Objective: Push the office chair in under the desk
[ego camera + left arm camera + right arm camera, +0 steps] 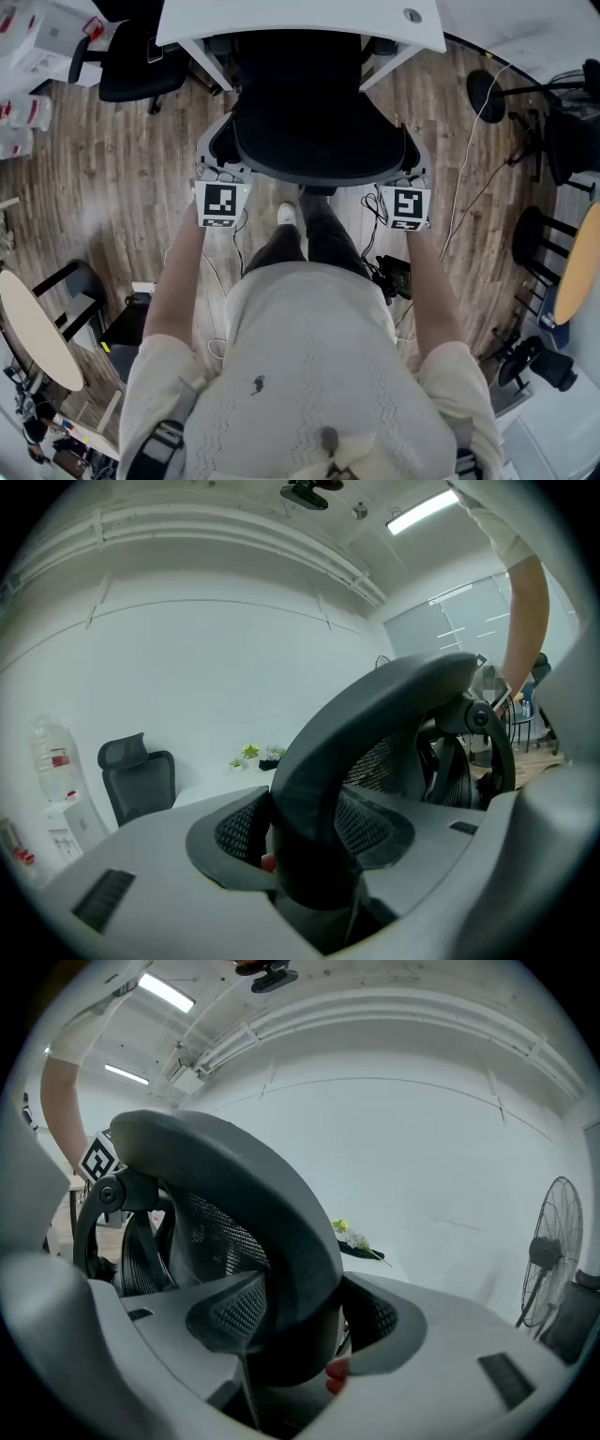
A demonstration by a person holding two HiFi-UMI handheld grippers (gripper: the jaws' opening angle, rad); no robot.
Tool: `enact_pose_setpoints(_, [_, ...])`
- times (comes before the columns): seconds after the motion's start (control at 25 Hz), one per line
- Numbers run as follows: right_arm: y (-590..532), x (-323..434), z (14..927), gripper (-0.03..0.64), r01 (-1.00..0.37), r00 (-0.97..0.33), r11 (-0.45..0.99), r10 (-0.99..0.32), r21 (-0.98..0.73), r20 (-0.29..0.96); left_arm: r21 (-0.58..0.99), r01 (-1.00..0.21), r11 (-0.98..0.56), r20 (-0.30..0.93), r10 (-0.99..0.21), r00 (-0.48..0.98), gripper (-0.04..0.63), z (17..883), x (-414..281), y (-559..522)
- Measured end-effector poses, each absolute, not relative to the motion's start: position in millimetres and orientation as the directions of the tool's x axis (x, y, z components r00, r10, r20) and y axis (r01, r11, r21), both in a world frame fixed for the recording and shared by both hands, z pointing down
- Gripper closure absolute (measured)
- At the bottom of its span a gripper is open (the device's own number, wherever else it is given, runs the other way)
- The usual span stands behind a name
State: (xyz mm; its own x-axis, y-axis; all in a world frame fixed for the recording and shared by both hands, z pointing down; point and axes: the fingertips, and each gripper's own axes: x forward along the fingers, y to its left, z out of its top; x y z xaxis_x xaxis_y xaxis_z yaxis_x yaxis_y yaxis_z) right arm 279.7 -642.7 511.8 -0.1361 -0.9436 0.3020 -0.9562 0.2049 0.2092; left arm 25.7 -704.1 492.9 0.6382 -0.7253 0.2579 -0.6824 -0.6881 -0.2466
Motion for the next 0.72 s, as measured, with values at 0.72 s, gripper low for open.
enact_pose_setpoints(0.72, [-625.2,271.1,505.3,0.353,-0.958,-0.144,0.207,-0.946,0.199,0.291,-0.253,-0.694,-0.674,0.226,-0.738,0.635,0.367,489.2,16.4,-684.7])
